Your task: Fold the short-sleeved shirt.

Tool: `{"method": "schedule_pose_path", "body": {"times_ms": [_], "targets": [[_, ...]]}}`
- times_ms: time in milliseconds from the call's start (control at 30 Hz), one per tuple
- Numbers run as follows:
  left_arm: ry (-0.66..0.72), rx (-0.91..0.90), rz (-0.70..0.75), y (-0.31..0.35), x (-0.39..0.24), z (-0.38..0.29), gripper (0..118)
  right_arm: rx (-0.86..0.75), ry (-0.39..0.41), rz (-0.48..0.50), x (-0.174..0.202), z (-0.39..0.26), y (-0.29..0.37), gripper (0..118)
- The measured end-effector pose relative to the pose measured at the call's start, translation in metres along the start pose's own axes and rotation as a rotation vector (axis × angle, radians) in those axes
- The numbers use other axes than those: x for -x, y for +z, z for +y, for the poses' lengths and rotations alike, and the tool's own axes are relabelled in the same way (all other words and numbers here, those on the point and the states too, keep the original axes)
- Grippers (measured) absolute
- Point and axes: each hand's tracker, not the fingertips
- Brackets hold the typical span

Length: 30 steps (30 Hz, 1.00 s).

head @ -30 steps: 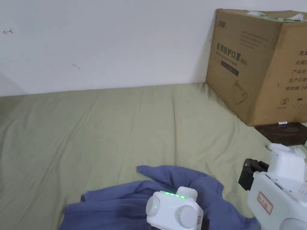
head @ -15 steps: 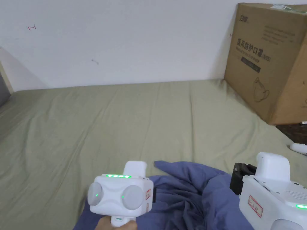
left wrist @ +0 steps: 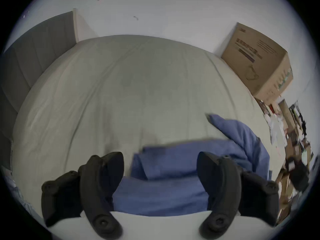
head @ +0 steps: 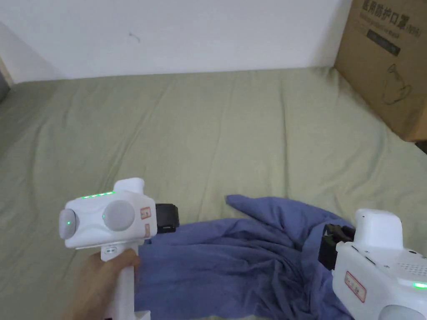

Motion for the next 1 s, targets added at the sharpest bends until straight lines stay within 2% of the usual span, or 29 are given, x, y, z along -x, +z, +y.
{"method": "schedule_pose_path", "body": {"times_ms": [133, 200, 233, 267, 300, 333, 433, 633, 867, 933, 967, 1000], "targets": [[0.042, 0.089, -0.003, -0.026, 0.012, 0.009, 91, 0.022, -0.005, -0.004, -0.002, -0.004, -0.009, 0], [0.037, 0.107, -0.007, -0.035, 0.011, 0.005, 84, 0.034, -0.011, -0.005, -0.003, -0.007, -0.012, 0], [0.025, 0.123, -0.006, -0.04, 0.009, 0.004, 70, 0.042, -0.015, -0.003, -0.004, -0.009, -0.014, 0], [0.022, 0.132, -0.005, -0.044, 0.007, 0.0, 50, 0.047, -0.017, -0.002, -0.005, -0.01, -0.014, 0], [0.007, 0.146, 0.002, -0.048, 0.006, -0.003, 20, 0.052, -0.019, -0.004, -0.005, -0.011, -0.015, 0], [-0.004, 0.162, 0.018, -0.051, 0.003, -0.006, 0, 0.057, -0.02, -0.005, -0.006, -0.011, -0.015, 0], [-0.057, 0.179, -0.004, -0.051, -0.004, -0.013, 0, 0.062, -0.021, -0.009, -0.009, -0.012, -0.015, 0], [-0.001, 0.12, -0.017, -0.036, -0.002, 0.003, 0, 0.05, -0.051, -0.019, -0.019, -0.008, -0.01, 0], [-0.04, 0.041, -0.02, -0.004, -0.01, 0.02, 0, 0.028, -0.03, -0.032, -0.028, 0.009, -0.015, 0], [-0.055, 0.03, -0.022, 0.001, -0.013, 0.02, 0, 0.027, -0.03, 0.026, -0.035, 0.022, -0.023, 0], [-0.065, 0.026, -0.017, 0.002, -0.015, 0.02, 0, 0.061, -0.034, 0.073, -0.04, 0.031, -0.032, 7], [-0.078, 0.026, -0.012, 0.001, -0.017, 0.02, 0, 0.128, -0.052, 0.106, -0.047, 0.042, -0.048, 35]]}}
